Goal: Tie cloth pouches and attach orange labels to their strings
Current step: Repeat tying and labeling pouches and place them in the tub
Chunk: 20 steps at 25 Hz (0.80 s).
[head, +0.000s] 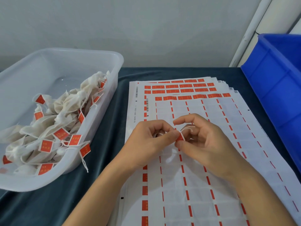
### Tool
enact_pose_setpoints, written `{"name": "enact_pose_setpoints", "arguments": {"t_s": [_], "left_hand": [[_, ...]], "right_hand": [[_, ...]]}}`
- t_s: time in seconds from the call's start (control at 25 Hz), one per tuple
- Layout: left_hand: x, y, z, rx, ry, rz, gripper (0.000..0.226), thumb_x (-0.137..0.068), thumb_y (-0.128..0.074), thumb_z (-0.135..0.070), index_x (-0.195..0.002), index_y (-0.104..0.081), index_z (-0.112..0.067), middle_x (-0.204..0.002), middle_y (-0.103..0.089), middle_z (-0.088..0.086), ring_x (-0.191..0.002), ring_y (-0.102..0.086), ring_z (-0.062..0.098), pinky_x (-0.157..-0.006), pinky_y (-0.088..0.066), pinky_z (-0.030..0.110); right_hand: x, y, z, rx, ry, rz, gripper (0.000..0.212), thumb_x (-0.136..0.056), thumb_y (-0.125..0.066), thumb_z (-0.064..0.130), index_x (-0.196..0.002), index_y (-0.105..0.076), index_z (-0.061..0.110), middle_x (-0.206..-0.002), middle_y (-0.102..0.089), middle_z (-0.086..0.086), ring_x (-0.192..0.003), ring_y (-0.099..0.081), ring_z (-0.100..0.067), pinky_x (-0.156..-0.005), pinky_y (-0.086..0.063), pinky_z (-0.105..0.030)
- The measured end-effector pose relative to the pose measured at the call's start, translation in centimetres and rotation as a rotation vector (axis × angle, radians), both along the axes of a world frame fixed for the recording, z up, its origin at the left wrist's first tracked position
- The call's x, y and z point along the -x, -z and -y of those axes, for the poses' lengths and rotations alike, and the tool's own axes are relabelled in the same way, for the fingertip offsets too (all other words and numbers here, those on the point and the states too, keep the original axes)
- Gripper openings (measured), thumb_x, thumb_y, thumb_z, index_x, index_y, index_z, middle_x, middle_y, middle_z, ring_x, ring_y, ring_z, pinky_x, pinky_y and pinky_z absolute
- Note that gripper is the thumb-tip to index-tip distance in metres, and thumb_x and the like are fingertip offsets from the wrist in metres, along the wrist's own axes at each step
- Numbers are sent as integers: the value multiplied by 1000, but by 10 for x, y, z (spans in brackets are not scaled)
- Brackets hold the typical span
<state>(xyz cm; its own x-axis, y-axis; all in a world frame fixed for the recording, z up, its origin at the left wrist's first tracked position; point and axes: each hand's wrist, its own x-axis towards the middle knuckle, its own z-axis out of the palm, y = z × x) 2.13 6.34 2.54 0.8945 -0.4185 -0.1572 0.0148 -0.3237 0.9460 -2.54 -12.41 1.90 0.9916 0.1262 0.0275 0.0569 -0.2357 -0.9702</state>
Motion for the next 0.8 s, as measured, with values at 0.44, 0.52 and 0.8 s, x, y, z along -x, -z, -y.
{"name": "enact_pose_setpoints", "arguments": {"t_s": [0.44,0.52,0.8], "left_hand": [[0,4,0,-39,17,39,17,-99,-70,-37,-84,-77,-36,-75,-68,-8,-54,-54,1,-54,-43,10],[-1,5,-1,-31,11,14,18,-100,-68,-35,-84,-76,-35,-72,-68,-14,-55,-58,-1,-51,-43,9],[-1,9,1,-52,-23,75,16,-97,-71,-32,-84,-75,-40,-69,-67,-10,-57,-58,10,-55,-49,12]], "right_hand": [[-3,1,4,77,36,-11,10,-99,-66,27,-92,-71,34,-87,-73,6,-90,-70,-15,-78,-60,-29],[-3,2,3,102,64,-12,12,-97,-66,27,-90,-70,35,-85,-72,7,-87,-69,-13,-76,-60,-25],[-3,4,3,96,103,18,14,-96,-69,22,-88,-71,34,-85,-72,7,-87,-69,-15,-78,-62,-33]]}}
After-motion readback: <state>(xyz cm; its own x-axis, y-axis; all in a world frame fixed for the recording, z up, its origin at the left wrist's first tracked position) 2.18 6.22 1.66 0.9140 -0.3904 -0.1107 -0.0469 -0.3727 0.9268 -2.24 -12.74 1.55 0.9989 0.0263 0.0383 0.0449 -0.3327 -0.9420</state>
